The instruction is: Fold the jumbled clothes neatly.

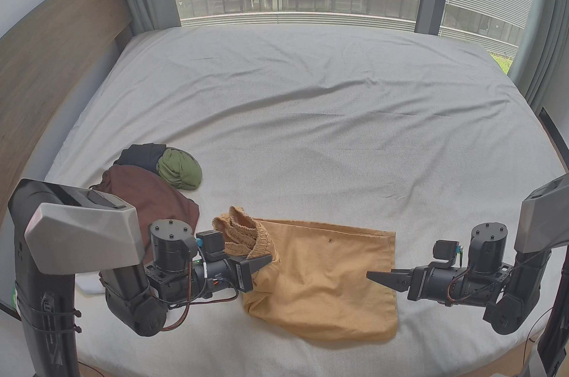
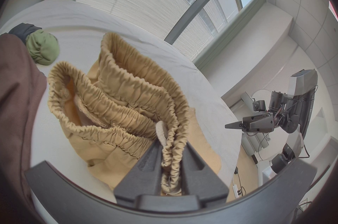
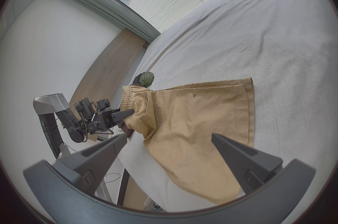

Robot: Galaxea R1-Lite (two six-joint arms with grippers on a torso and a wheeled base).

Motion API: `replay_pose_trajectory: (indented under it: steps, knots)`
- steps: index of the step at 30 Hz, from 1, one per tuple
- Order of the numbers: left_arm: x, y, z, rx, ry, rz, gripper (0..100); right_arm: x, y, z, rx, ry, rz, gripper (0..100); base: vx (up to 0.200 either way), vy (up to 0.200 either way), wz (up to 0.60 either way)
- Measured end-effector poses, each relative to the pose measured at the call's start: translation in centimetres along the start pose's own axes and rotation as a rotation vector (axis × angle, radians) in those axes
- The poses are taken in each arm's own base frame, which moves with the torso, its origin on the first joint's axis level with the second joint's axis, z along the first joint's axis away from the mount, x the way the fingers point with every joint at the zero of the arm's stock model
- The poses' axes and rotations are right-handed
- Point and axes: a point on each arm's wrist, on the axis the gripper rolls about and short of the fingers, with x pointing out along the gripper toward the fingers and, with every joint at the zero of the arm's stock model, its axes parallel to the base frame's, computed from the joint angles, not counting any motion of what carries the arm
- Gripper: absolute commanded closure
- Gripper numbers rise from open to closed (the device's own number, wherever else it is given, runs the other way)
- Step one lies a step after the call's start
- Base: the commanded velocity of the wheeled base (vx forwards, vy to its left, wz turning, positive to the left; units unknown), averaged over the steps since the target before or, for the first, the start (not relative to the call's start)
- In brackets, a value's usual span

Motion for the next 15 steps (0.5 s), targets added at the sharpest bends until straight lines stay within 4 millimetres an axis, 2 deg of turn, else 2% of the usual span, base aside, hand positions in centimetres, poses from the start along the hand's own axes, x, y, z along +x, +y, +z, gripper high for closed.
replay_pose_trajectory:
  steps: [15]
  knots:
    - [3.0,-3.2,-0.1,0.046,0.031,-0.104,100,0.0,0.0,0.5,-0.004,-0.025,0.002,0,0.0,0.0,0.0]
